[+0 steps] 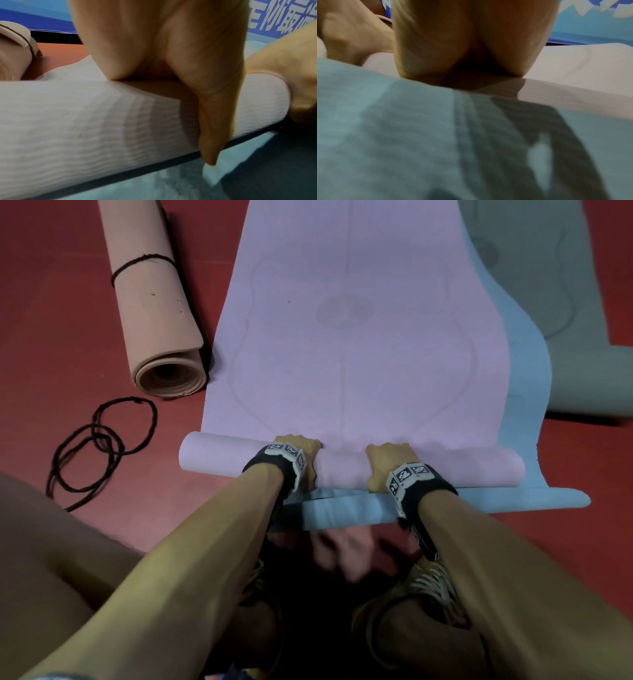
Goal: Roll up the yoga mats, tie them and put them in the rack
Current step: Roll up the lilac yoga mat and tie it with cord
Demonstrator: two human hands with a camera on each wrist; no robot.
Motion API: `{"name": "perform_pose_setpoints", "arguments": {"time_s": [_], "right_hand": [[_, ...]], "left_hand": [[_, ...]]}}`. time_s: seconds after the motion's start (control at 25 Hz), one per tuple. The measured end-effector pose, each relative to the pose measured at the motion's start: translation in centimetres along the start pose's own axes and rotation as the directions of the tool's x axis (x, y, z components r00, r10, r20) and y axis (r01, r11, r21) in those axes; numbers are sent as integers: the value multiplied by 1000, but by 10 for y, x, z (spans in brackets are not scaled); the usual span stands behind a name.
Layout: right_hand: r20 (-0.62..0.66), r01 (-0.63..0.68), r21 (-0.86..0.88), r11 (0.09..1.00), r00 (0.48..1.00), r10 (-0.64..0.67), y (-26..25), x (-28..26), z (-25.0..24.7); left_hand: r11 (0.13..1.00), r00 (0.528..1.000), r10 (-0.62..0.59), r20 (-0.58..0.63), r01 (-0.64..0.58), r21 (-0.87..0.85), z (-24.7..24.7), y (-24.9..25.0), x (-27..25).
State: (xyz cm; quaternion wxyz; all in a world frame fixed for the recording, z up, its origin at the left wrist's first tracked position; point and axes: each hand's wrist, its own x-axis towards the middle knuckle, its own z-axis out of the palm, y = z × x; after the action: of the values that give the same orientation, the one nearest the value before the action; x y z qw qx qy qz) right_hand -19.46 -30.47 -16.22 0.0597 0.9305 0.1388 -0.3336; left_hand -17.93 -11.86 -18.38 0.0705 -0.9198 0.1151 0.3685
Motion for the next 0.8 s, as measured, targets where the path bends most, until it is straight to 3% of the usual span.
{"name": "perform_pose_setpoints", "arguments": {"time_s": [0.2, 0.32, 0.4, 0.52, 0.6, 0.72, 0.8], "right_hand": [[282, -63, 111, 992, 959, 29, 3, 16, -30], [323, -81, 140, 987, 946, 32, 4, 22, -33], [269, -72, 135, 988, 963, 34, 4, 21, -22], [34, -18, 68, 998, 999, 16, 5, 7, 1], [-79, 7, 20, 1000, 997, -6, 1, -5, 11], [-85, 1, -10, 1000, 996, -1, -5, -13, 14], [-42, 15, 0, 1000, 999, -15, -4, -9, 7]], "left_hand": [[999, 971, 46, -235, -38, 37, 20, -1, -19], [998, 969, 46, -244, -34, 54, 21, -1, -20], [998, 982, 52, -180, -46, 37, 13, -3, -13], [998, 996, 33, -88, -28, 60, -5, -1, 0], [996, 1000, -8, -14, 9, 85, -11, 1, 4], [987, 997, -25, 72, 13, 161, -12, 13, 3], [988, 997, -62, 55, 54, 146, -6, 14, -1]]}}
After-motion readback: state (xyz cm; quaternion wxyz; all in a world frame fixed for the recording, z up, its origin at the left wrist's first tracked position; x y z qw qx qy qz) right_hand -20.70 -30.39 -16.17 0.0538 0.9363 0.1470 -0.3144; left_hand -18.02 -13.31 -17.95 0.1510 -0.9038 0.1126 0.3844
